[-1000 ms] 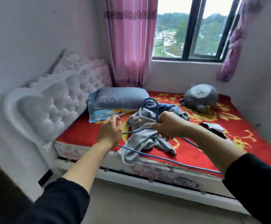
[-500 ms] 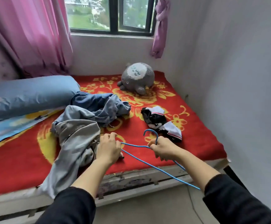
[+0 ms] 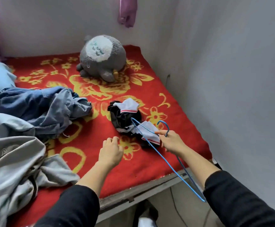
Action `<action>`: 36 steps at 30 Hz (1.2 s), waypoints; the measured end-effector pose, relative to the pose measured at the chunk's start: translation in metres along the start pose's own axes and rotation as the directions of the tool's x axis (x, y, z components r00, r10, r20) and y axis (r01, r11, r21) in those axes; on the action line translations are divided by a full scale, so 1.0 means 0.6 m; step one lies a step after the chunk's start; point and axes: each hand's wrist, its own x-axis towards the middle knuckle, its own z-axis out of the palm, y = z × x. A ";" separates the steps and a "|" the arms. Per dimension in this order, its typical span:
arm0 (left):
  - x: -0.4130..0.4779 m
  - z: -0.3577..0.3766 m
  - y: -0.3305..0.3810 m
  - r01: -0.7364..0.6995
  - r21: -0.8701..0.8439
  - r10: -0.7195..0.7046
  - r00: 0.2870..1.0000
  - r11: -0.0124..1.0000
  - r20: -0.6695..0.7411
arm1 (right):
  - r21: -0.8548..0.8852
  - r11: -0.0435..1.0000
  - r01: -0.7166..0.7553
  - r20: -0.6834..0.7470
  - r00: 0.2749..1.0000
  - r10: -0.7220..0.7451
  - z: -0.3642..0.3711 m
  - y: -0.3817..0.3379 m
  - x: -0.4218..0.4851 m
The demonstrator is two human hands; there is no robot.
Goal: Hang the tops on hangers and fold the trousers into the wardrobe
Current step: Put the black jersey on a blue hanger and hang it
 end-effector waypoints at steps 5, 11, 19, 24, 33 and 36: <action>0.129 0.087 0.085 0.155 0.007 -0.154 0.977 0.988 0.147 | -0.042 0.997 -0.060 -0.034 0.998 0.059 -0.048 0.071 0.177; 0.215 0.216 0.114 0.230 0.012 -0.222 0.921 0.973 0.320 | -0.164 0.979 -0.121 0.051 0.990 0.131 -0.011 0.161 0.321; 0.292 0.336 0.059 0.341 -0.056 -0.294 0.874 0.939 0.387 | -0.343 0.937 -0.060 0.249 0.957 0.152 0.130 0.252 0.401; 0.326 0.392 0.056 0.380 -0.178 -0.304 0.887 0.908 0.347 | -0.364 0.916 -0.171 0.221 0.939 0.263 0.179 0.292 0.454; 0.330 0.357 0.077 0.358 -0.403 -0.228 0.914 0.842 0.334 | 0.350 0.898 -0.268 0.043 0.962 0.271 0.064 0.281 0.526; 0.326 0.289 0.095 0.521 -0.607 -0.195 0.831 0.600 0.521 | 0.585 0.697 -0.414 0.146 0.900 0.412 0.027 0.254 0.517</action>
